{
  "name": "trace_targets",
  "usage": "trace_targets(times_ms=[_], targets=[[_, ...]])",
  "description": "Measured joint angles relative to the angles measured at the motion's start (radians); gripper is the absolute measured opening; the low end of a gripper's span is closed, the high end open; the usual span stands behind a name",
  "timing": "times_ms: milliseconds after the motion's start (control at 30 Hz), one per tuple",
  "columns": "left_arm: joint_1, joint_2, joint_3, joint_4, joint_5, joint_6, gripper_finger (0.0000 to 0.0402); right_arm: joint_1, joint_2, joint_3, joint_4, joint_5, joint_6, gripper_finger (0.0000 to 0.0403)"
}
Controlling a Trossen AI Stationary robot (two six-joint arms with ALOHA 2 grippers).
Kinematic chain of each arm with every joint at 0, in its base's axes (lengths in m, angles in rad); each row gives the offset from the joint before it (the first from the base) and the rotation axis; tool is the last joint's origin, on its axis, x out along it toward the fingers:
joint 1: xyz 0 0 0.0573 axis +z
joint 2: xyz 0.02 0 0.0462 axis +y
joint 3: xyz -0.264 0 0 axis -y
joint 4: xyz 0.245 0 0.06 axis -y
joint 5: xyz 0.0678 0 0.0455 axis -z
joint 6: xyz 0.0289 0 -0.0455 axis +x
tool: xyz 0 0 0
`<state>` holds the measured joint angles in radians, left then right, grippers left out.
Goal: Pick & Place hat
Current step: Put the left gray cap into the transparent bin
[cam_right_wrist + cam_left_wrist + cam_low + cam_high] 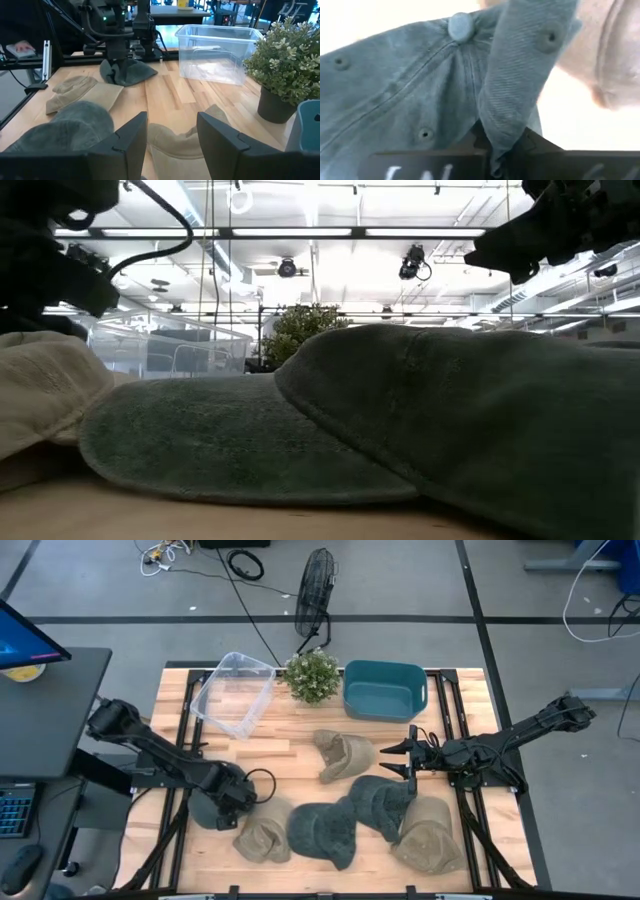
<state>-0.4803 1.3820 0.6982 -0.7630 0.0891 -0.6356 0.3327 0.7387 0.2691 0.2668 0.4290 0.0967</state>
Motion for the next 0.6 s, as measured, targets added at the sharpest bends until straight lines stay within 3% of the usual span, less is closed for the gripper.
trace_targets(times_ms=[133,300,433,600], targets=[[0.018,-0.012,0.076,-0.047,-0.032,-0.030,0.0018,0.000,0.000,0.000,0.000,0.000,0.000,0.0175],[0.027,-0.036,0.272,-0.290,-0.166,-0.034,0.0014,0.000,0.000,0.000,0.000,0.000,0.002,0.0175],[0.029,-0.043,0.476,-0.509,-0.414,-0.034,0.0018,0.000,0.000,0.000,-0.004,0.000,0.026,0.0175],[0.070,-0.045,0.672,-0.683,-0.796,-0.061,0.0021,0.000,0.000,0.000,-0.008,0.000,0.034,0.0175]])
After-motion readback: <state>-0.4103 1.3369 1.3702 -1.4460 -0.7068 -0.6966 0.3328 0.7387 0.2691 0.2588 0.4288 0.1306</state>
